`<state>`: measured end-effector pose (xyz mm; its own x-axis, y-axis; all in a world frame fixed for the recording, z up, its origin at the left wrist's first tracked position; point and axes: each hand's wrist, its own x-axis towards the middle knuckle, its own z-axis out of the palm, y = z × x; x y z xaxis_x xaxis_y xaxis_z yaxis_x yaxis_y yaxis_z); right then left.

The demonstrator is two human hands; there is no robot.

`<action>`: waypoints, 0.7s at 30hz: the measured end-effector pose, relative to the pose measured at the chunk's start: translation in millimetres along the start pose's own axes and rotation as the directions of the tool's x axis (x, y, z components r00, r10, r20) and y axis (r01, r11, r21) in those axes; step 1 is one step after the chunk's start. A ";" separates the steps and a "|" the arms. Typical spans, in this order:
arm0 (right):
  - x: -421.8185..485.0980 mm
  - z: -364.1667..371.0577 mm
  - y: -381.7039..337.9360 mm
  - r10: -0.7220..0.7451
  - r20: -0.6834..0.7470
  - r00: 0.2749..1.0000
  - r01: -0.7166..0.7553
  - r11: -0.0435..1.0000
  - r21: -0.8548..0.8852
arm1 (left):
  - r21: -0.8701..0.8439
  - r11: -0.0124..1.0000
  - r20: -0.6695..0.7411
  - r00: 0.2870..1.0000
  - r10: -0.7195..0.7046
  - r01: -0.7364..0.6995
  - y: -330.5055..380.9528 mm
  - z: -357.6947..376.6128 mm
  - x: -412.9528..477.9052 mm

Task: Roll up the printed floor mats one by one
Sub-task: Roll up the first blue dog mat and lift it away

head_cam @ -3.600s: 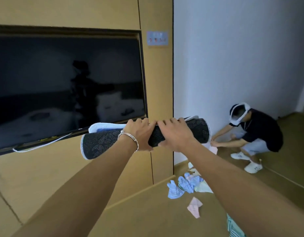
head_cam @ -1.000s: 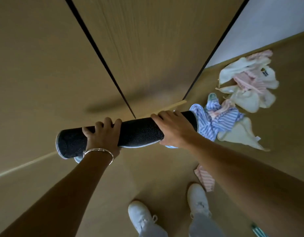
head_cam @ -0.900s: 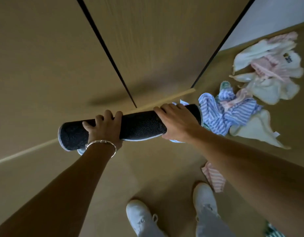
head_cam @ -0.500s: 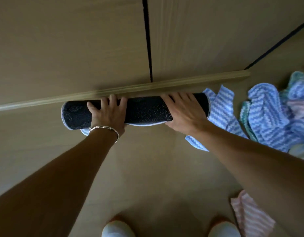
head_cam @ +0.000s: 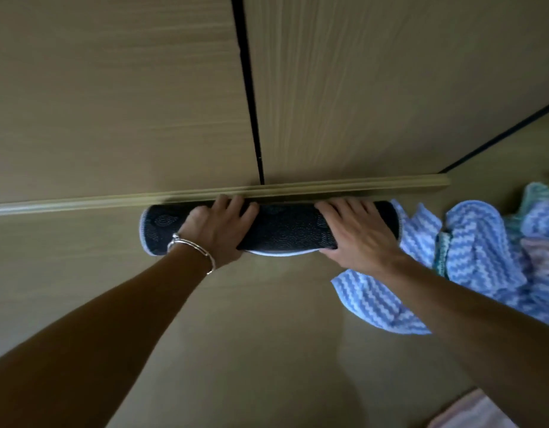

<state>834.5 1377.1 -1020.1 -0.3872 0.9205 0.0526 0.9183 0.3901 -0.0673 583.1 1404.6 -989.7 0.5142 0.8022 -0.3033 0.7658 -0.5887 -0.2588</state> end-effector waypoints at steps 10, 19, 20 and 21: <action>-27.1 -11.2 84.8 0.111 0.014 0.994 -0.108 0.984 -0.145 | -0.022 1.000 -0.068 0.998 -0.015 0.013 76.1 -38.6 53.2; -95.1 -9.7 25.9 -0.249 0.007 0.969 0.249 0.967 -0.053 | -0.023 0.998 -0.049 0.997 -0.053 0.052 74.5 -34.8 53.1; -109.0 -4.2 27.6 -0.290 0.070 0.954 0.294 0.955 -0.044 | -0.030 0.998 -0.041 0.998 -0.051 0.050 74.2 -35.4 52.8; -119.7 0.6 36.0 -0.281 0.132 0.951 0.290 0.955 -0.058 | -0.037 0.998 -0.035 0.998 -0.051 0.050 74.6 -35.5 52.2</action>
<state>913.9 1280.9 -1029.4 -0.6367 0.7686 -0.0621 0.7697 0.6383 0.0088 680.8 1406.1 -992.3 0.4877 0.8342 -0.2576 0.8043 -0.5440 -0.2391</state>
